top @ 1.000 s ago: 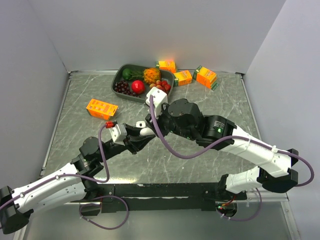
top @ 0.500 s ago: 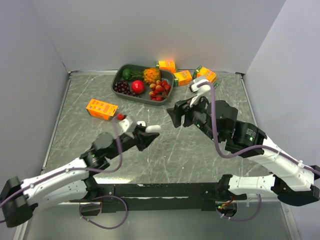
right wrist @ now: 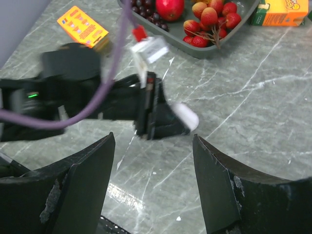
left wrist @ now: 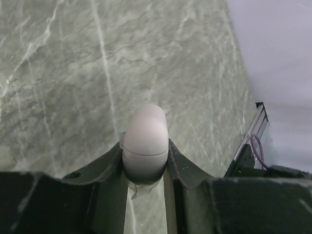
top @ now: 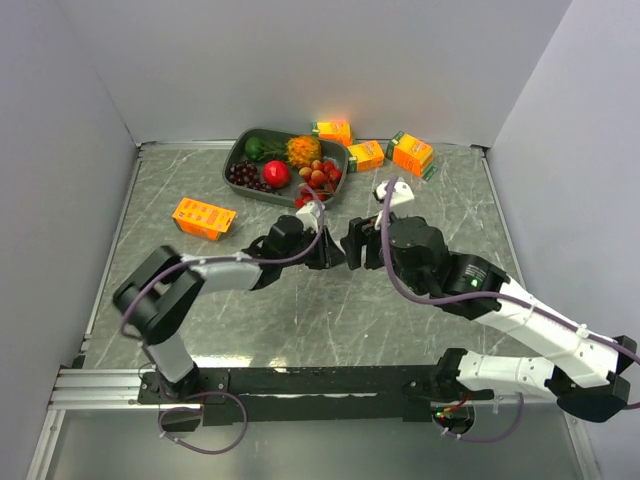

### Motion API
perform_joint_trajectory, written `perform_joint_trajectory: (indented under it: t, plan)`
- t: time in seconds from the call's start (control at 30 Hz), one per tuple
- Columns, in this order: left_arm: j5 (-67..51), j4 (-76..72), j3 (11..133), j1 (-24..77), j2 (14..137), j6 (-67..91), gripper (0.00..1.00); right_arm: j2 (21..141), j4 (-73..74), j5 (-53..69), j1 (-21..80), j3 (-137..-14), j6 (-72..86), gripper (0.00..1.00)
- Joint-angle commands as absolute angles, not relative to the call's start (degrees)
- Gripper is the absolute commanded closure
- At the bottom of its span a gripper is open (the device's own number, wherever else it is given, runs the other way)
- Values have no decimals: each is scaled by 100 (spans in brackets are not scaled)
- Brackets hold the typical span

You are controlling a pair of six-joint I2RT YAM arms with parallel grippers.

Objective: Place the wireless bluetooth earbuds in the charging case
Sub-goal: Place the charging case at the center of the board.

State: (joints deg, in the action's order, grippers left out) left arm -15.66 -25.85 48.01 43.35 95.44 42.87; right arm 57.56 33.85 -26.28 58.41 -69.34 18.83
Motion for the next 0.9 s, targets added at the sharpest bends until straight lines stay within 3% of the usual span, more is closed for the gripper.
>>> perform_joint_trajectory:
  t: [0.0,0.4,0.87]
  plan:
    - [-2145,-2928,5439,4184,10307,4773,98,5344,3296,-2531,5792,-6821,2101,27]
    - [-2162,-2268,6345,3832,11592,4579,97,4843,3428,-2602,5757,-6583,1951,27]
    - [-2224,-1433,6311,3762,11751,4316,45,4667,3419,-2637,5739,-6504,1907,27]
